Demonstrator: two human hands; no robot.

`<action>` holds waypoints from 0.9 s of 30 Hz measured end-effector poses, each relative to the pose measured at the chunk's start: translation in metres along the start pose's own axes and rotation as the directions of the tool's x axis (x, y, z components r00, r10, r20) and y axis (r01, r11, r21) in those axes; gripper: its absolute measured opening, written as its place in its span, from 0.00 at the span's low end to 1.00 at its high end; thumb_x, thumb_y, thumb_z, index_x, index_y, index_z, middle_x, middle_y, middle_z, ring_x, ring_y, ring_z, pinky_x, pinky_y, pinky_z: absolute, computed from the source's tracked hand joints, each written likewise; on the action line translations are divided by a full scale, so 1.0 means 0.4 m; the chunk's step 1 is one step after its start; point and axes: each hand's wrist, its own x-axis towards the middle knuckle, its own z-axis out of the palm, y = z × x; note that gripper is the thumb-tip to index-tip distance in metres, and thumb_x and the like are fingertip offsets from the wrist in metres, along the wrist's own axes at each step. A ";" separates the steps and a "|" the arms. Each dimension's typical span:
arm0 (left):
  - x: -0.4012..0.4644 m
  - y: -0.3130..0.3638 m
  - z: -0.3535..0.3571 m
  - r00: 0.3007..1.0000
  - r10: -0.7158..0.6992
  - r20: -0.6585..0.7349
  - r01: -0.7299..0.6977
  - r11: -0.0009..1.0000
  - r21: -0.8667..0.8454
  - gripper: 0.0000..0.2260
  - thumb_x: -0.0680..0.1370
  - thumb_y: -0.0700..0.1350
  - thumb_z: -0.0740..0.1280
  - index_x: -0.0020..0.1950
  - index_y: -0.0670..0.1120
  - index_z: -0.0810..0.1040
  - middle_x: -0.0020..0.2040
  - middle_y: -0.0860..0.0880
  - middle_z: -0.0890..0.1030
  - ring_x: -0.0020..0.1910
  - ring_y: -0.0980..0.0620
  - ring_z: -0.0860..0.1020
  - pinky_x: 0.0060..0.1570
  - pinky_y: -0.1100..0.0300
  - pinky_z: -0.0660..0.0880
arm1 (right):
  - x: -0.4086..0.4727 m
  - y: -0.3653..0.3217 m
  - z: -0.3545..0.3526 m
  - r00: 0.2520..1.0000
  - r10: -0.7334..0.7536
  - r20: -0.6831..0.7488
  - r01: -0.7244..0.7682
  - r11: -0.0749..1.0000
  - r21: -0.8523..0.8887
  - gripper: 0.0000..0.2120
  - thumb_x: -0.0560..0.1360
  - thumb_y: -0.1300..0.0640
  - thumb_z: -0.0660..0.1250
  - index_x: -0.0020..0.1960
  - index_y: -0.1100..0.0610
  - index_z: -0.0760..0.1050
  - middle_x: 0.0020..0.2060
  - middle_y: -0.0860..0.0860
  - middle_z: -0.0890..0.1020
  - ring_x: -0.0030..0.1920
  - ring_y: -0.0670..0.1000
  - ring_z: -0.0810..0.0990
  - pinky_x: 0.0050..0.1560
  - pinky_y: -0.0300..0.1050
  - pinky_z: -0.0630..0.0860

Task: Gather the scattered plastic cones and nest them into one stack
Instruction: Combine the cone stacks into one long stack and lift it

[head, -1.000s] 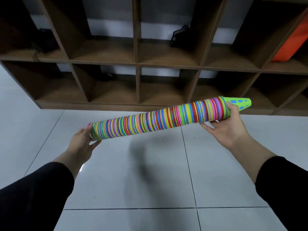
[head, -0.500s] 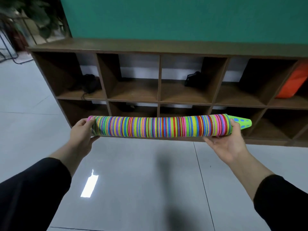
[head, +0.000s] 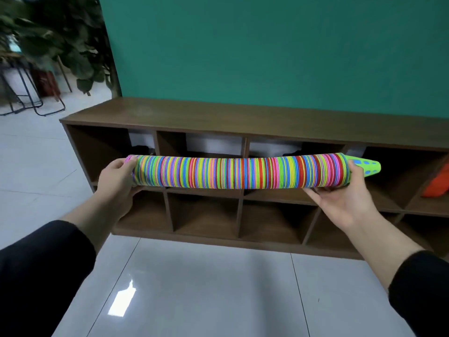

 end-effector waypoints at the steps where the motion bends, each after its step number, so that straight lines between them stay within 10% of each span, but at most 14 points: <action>1: 0.014 0.044 0.014 1.000 0.000 0.003 0.000 1.000 0.008 0.09 0.82 0.47 0.63 0.58 0.44 0.77 0.54 0.43 0.80 0.54 0.47 0.81 0.53 0.48 0.80 | 0.008 -0.027 0.030 1.000 0.007 0.000 -0.007 1.000 0.001 0.27 0.74 0.44 0.70 0.69 0.50 0.68 0.63 0.59 0.79 0.57 0.59 0.83 0.59 0.68 0.76; 15: 0.174 0.659 0.285 0.992 -0.117 -0.037 0.120 0.990 0.068 0.08 0.82 0.47 0.64 0.55 0.44 0.77 0.53 0.43 0.80 0.52 0.47 0.80 0.53 0.49 0.79 | 0.106 -0.500 0.456 0.985 0.076 -0.158 -0.072 0.997 0.031 0.27 0.74 0.42 0.70 0.70 0.50 0.68 0.63 0.59 0.79 0.58 0.59 0.83 0.60 0.63 0.77; 27: 0.437 0.785 0.491 0.978 -0.198 -0.061 0.205 0.970 0.130 0.10 0.81 0.45 0.65 0.58 0.41 0.78 0.55 0.39 0.80 0.54 0.41 0.81 0.54 0.44 0.79 | 0.395 -0.630 0.628 0.961 0.138 -0.241 -0.131 0.990 0.046 0.25 0.75 0.44 0.71 0.68 0.52 0.71 0.63 0.61 0.78 0.59 0.62 0.81 0.54 0.65 0.79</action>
